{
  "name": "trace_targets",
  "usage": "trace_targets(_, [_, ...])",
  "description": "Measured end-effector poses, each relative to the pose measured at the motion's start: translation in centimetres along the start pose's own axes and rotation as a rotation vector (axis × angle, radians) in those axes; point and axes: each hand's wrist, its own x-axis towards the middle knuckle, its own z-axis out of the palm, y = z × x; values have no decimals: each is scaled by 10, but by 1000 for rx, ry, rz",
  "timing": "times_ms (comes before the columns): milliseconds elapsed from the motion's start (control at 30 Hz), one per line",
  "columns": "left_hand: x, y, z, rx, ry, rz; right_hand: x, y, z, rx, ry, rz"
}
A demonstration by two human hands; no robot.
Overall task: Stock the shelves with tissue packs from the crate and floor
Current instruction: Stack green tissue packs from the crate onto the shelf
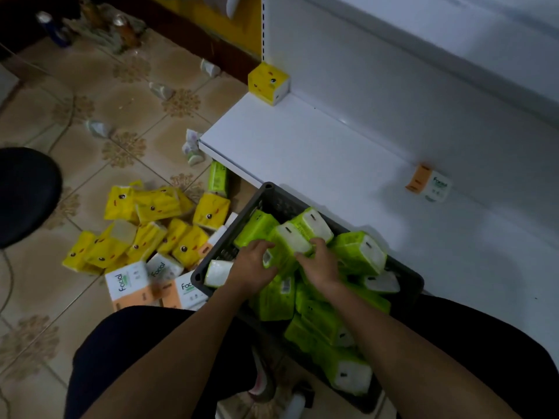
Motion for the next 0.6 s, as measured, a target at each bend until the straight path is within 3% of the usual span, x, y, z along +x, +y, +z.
trace_targets(133, [21,4,7,-7,-86,-92,15,5,6,4,-12,34])
trace_targets(300, [52,6,20,-147,-115,-127,25,15,12,205,-2,200])
trace_targets(467, [55,12,22,-122,-95,-207,24,18,8,460,-202,402])
trace_targets(600, [34,25,9,-142,-127,-237,7,1,-8,555,-284,435])
